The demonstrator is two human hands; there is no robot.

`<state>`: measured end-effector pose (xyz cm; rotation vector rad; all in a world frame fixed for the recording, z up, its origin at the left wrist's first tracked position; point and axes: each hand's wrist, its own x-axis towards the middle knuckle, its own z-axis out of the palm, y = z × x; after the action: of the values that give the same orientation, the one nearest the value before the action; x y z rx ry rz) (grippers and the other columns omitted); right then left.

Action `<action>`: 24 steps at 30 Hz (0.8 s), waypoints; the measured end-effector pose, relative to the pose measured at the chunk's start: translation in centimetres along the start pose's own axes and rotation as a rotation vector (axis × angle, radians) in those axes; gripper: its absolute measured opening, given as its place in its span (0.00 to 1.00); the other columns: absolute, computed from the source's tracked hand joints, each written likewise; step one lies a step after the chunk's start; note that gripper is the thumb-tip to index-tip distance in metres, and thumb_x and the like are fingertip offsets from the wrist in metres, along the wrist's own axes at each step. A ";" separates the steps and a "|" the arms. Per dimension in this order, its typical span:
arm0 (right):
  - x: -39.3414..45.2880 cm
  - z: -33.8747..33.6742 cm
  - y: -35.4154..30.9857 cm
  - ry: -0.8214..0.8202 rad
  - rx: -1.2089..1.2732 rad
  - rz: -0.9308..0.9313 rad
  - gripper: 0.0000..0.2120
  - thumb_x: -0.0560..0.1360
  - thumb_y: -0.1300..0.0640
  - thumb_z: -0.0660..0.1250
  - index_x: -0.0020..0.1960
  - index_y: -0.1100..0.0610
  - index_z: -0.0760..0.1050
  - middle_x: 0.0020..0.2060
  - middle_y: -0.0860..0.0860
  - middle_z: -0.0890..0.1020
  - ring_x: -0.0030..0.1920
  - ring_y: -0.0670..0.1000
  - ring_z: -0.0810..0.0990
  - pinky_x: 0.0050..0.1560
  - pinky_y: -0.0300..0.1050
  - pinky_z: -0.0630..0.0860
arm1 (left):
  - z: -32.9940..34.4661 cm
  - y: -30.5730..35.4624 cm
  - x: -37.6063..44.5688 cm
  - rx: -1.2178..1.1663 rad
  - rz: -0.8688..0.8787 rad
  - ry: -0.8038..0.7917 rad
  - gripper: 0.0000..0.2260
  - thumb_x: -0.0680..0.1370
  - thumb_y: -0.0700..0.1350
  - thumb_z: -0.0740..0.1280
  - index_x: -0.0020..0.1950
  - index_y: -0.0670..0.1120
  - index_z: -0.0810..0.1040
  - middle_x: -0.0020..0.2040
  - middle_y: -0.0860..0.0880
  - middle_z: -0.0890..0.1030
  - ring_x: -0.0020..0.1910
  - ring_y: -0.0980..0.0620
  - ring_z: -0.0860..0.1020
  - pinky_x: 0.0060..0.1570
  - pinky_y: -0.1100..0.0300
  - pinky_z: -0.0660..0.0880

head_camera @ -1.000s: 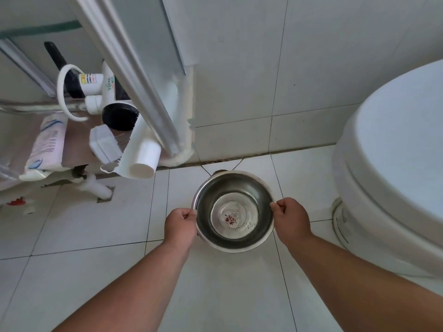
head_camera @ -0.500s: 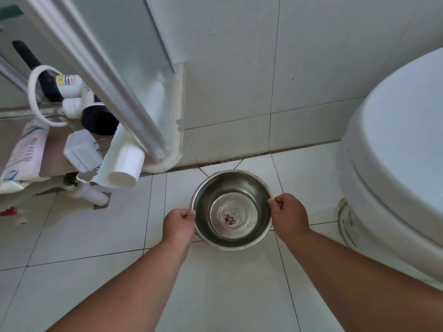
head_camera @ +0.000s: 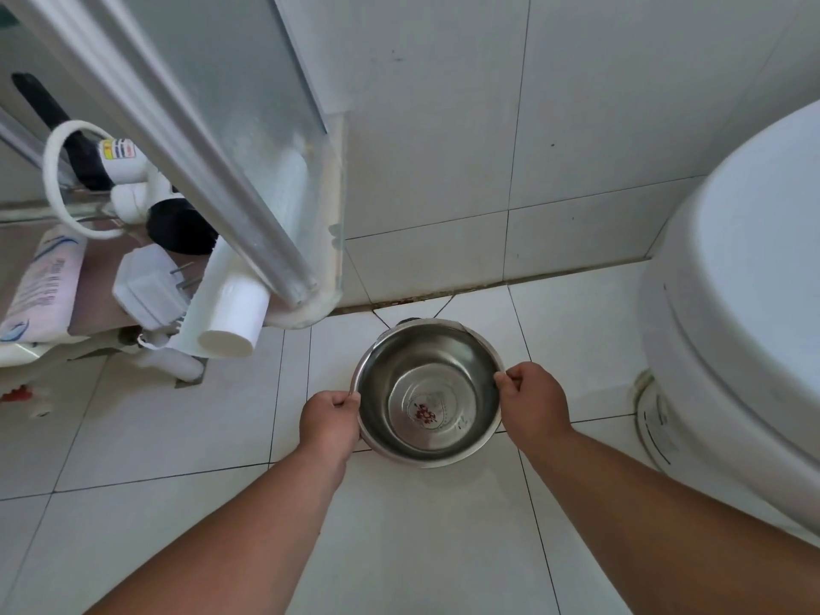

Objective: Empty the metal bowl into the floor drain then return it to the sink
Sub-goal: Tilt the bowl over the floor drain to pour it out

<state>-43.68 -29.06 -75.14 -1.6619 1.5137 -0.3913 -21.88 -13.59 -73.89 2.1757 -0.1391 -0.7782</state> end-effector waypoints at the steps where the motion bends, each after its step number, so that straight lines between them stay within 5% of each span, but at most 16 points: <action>1: -0.1 0.1 0.0 -0.003 0.002 -0.002 0.10 0.83 0.53 0.66 0.48 0.60 0.79 0.38 0.48 0.80 0.44 0.54 0.79 0.45 0.45 0.69 | -0.1 -0.1 0.1 0.000 -0.003 -0.001 0.14 0.85 0.44 0.68 0.43 0.43 0.88 0.47 0.34 0.89 0.45 0.35 0.87 0.58 0.34 0.85; 12: -0.6 0.5 -0.5 -0.014 0.023 -0.003 0.10 0.82 0.53 0.67 0.49 0.60 0.80 0.42 0.52 0.83 0.44 0.55 0.80 0.45 0.45 0.70 | -0.6 -1.1 0.3 -0.010 -0.024 0.006 0.14 0.86 0.42 0.68 0.44 0.41 0.88 0.47 0.33 0.89 0.43 0.37 0.86 0.55 0.34 0.86; 19: -1.0 1.0 -0.5 -0.023 0.026 -0.001 0.10 0.82 0.53 0.67 0.47 0.58 0.78 0.38 0.48 0.80 0.42 0.53 0.78 0.43 0.44 0.68 | -1.1 -1.3 0.4 -0.003 -0.024 0.004 0.14 0.86 0.42 0.67 0.45 0.40 0.88 0.48 0.34 0.90 0.53 0.30 0.87 0.55 0.38 0.87; 24: -1.5 1.0 -0.6 -0.020 0.034 0.005 0.10 0.82 0.53 0.67 0.45 0.57 0.76 0.35 0.46 0.78 0.41 0.53 0.77 0.41 0.45 0.66 | -1.5 -1.2 0.4 0.016 -0.013 -0.001 0.14 0.86 0.43 0.67 0.45 0.42 0.89 0.45 0.38 0.90 0.49 0.34 0.88 0.52 0.41 0.88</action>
<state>-42.93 -27.36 -74.87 -1.6307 1.4886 -0.3936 -20.86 -11.94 -74.27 2.1932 -0.1321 -0.7881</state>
